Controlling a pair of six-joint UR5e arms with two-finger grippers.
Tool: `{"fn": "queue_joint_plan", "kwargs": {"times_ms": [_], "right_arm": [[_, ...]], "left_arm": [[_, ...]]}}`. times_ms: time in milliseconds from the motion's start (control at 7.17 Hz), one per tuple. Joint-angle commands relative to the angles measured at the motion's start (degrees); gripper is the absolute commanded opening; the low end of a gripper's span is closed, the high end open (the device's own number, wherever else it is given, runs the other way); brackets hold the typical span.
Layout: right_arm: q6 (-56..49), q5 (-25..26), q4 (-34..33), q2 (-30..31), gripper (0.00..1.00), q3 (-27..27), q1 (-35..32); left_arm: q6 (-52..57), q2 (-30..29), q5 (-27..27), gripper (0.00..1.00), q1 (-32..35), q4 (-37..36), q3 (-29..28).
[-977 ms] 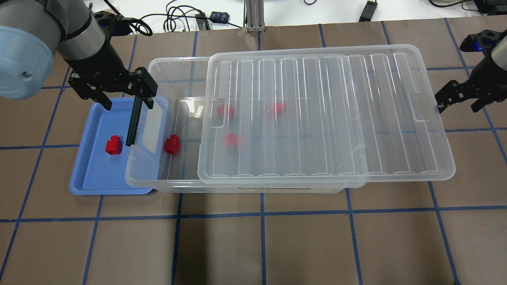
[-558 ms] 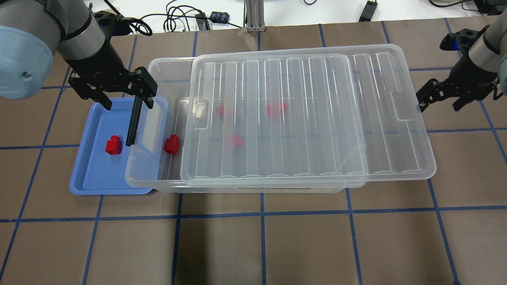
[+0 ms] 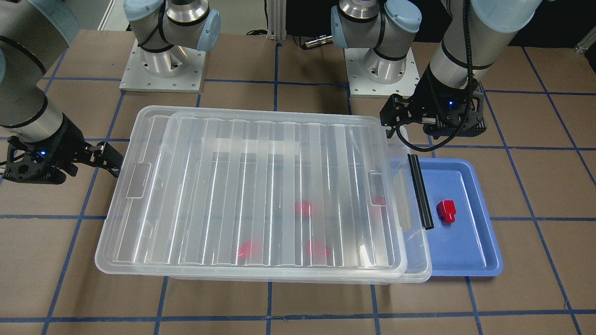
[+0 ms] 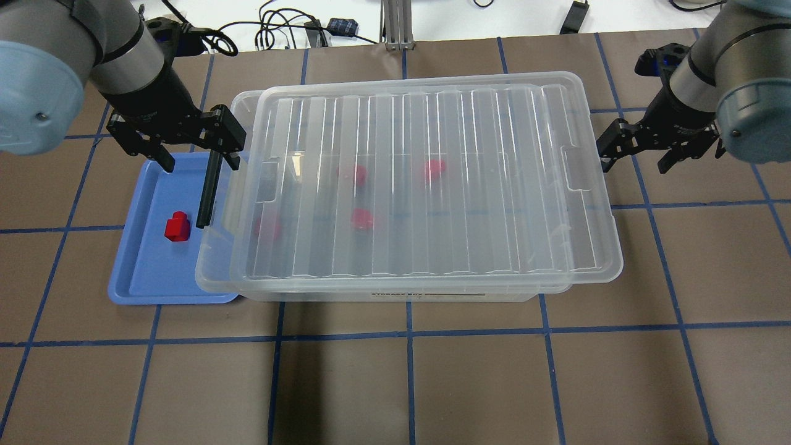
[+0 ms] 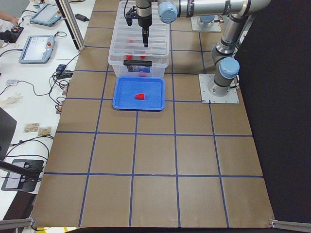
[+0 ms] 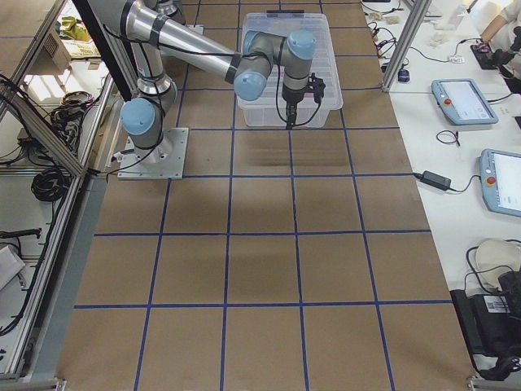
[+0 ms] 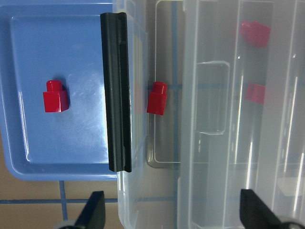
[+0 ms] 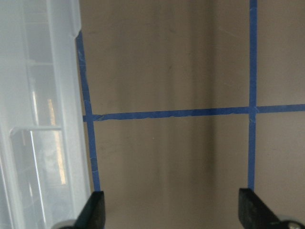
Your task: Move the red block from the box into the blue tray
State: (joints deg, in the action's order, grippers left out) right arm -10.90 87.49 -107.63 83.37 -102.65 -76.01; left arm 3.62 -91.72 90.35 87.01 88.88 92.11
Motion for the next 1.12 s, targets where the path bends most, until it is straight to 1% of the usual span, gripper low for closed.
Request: {"fn": "queue_joint_plan", "kwargs": {"times_ms": [0, 419, 558, 698, 837, 977], "right_arm": [[3.94, -0.04, -0.12, 0.04, 1.0, 0.08, -2.73], [3.53, 0.14, -0.47, -0.14, 1.0, 0.61, -3.18], [3.08, 0.31, -0.38, -0.14, 1.0, 1.74, -2.57], [2.99, 1.1, 1.71, -0.05, 1.0, 4.88, -2.56], [3.08, 1.02, 7.73, 1.69, 1.0, 9.01, -2.74], [4.12, 1.02, 15.27, 4.32, 1.0, 12.61, -2.91]], "left_arm": [[-0.02, -0.04, 0.0, 1.0, 0.0, -0.28, 0.0], [-0.02, -0.04, 0.0, 1.0, 0.0, -0.29, 0.0], [-0.02, -0.04, 0.0, 1.0, 0.0, -0.29, 0.0], [0.07, -0.04, 0.0, 1.0, 0.0, -0.29, 0.0], [-0.02, -0.04, 0.0, 1.0, 0.0, -0.29, 0.0], [-0.02, -0.04, 0.0, 1.0, 0.0, -0.29, 0.0]]}}
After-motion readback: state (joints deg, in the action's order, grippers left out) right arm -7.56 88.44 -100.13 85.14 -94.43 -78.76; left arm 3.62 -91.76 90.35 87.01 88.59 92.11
